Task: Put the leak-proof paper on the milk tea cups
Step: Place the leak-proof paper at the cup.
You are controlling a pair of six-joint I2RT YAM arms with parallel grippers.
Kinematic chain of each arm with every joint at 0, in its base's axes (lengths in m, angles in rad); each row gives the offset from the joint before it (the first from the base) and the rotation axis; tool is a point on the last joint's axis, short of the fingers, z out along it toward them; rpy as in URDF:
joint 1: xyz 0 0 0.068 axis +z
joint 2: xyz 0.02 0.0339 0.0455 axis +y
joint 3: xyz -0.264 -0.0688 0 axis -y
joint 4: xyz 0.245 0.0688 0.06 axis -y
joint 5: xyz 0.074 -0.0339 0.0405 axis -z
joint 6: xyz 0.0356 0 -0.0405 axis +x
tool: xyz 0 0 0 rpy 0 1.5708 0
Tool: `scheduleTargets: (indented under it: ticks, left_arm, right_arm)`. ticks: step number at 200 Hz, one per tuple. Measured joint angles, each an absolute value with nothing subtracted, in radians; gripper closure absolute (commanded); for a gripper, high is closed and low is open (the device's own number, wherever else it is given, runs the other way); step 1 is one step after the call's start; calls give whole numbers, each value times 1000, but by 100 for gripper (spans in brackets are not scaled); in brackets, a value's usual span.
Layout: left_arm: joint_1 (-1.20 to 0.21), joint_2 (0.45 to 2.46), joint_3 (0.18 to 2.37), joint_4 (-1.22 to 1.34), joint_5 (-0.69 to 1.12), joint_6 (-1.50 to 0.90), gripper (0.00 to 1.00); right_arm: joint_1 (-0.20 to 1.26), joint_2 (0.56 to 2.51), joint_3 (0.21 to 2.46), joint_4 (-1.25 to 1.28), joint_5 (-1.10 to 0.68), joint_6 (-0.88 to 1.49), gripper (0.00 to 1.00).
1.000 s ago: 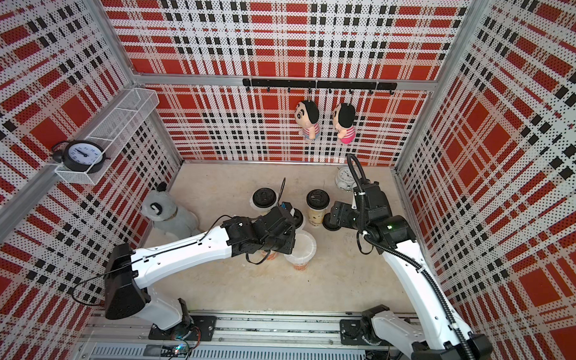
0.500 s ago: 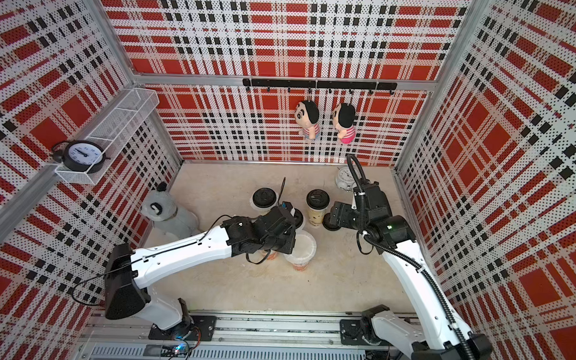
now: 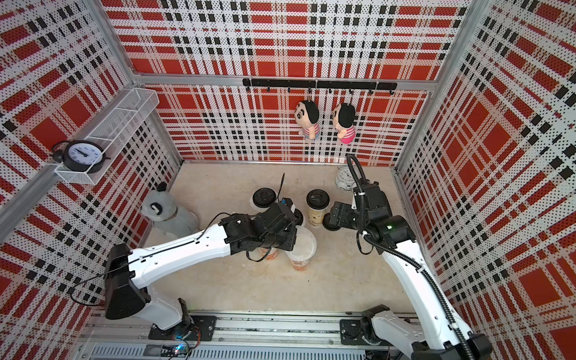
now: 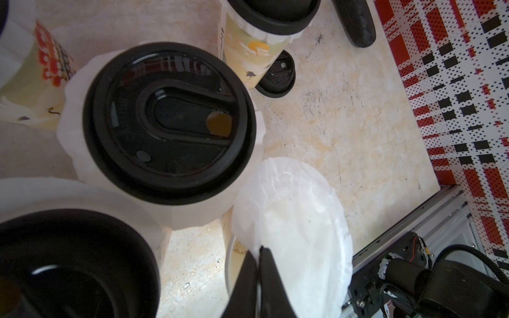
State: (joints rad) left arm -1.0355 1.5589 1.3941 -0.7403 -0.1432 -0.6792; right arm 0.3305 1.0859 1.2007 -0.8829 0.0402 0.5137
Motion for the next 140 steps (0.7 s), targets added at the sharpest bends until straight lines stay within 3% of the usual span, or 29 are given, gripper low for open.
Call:
scheduleTargets:
  ticks: [68,140]
  left_arm:
    - [-1036,1564,1394,-756,-166,-680,87]
    - [-1036,1589,1394,-764,-170,-679,75]
  right_arm:
    - [331,1084,1196,-881,38,514,7]
    - [331,1084,1196,-881,37,513,7]
